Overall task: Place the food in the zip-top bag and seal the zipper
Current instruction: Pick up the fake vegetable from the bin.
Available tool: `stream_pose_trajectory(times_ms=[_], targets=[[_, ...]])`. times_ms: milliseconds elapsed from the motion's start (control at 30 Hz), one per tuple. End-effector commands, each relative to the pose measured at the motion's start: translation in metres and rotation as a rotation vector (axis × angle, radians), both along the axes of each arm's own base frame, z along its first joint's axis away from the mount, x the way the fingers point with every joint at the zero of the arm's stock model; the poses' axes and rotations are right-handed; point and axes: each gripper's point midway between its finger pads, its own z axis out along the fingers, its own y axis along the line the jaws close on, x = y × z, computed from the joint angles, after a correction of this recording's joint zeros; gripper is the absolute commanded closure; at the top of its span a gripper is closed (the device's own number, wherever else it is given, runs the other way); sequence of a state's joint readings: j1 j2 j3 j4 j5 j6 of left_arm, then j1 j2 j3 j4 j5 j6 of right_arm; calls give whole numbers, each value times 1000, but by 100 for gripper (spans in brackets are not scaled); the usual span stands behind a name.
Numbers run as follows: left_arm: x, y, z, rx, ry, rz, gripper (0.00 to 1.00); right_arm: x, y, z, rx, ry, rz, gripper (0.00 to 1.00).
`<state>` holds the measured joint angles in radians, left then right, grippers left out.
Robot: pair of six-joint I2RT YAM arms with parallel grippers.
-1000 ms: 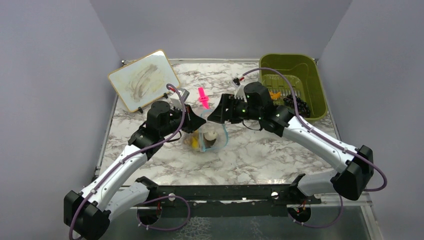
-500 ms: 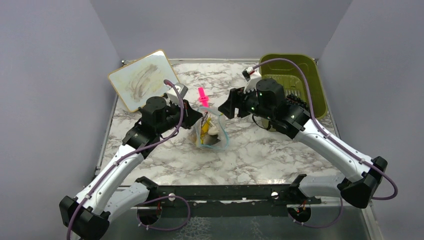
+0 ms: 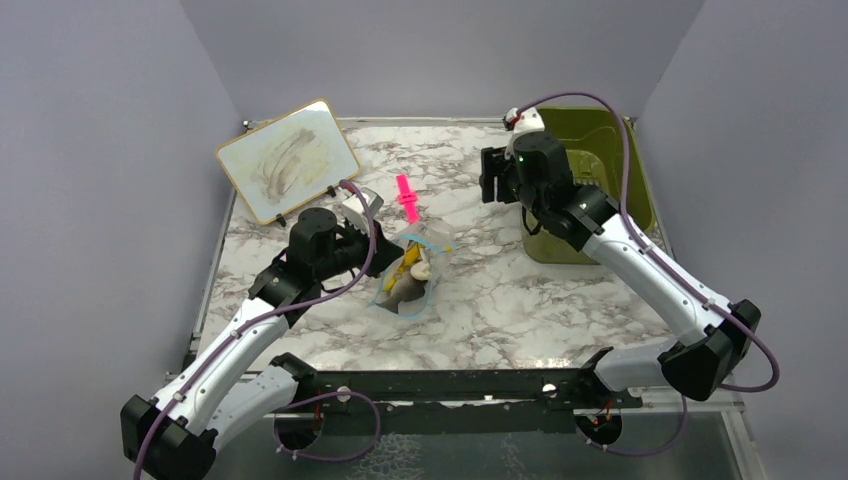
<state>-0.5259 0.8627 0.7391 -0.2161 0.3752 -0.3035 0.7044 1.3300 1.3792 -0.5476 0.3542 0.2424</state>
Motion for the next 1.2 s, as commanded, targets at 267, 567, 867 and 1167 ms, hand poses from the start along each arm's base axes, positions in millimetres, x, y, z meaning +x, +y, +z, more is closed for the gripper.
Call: stream_pose_trajectory(times_ms=[267,567,867,1167], targets=[[-8,-3,-2,-22,34,-27,100,58,-102,-13,30,75,-207,41],[18,7,10,-39,-25,126,100,98,-157,-49,34,134,-357,39],[30,29,-5,-92,44,343,100,122,-215,-94,72,212,-576,35],[39,47,-15,88,132,429,100,116,-240,-131,216,426,-740,34]])
